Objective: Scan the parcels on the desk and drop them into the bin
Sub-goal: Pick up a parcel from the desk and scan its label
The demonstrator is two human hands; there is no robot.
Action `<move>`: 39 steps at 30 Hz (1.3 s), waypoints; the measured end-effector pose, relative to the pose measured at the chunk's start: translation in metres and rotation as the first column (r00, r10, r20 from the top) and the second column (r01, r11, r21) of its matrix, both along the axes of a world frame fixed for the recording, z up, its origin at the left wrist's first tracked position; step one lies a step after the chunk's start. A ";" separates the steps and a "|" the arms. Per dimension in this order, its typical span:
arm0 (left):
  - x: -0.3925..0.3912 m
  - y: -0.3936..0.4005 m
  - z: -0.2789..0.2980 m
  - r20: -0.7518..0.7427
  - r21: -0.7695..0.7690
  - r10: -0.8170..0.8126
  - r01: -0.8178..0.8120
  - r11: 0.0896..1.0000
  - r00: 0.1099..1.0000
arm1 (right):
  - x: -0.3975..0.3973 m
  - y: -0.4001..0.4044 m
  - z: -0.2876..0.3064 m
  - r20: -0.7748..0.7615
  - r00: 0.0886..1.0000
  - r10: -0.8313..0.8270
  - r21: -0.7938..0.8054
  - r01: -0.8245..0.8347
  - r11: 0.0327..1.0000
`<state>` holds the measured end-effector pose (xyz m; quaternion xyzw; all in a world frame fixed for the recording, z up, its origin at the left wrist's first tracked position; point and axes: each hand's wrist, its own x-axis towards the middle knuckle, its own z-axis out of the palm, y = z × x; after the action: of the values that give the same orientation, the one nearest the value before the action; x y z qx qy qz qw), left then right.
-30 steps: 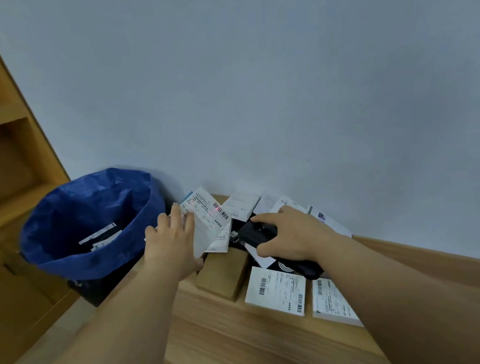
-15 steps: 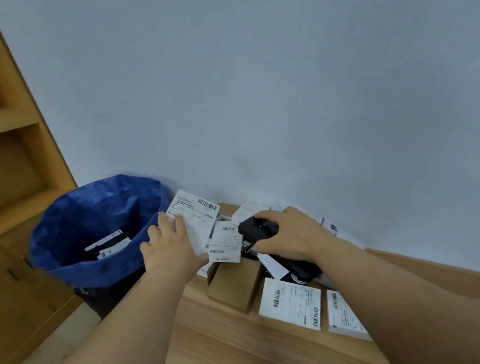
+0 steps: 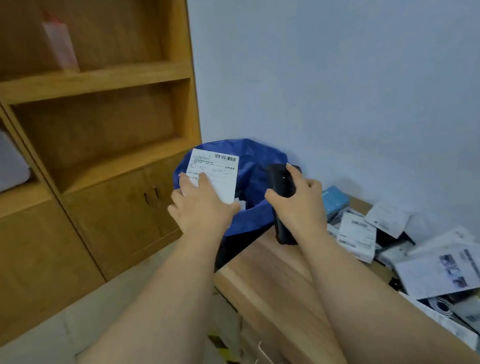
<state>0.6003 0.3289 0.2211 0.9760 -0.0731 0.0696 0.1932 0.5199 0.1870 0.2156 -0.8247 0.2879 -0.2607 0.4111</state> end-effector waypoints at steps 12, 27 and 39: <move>0.109 0.168 -0.023 0.039 -0.010 0.147 -0.147 0.989 0.988 | 0.145 0.149 -0.037 0.024 0.997 0.078 0.138 -0.081 0.987; 0.321 0.130 -0.037 0.045 0.016 0.117 -0.118 0.993 0.992 | 0.363 0.123 -0.038 0.072 0.992 0.107 0.209 -0.120 0.971; 0.486 0.066 -0.063 -0.036 0.010 0.010 -0.010 1.000 0.999 | 0.515 0.066 -0.067 -0.001 0.999 -0.036 0.236 0.035 0.971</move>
<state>1.0863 0.3947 0.1580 0.9784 -0.0652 0.0527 0.1891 1.0347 0.2533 0.1490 -0.7644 0.3311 -0.2332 0.5017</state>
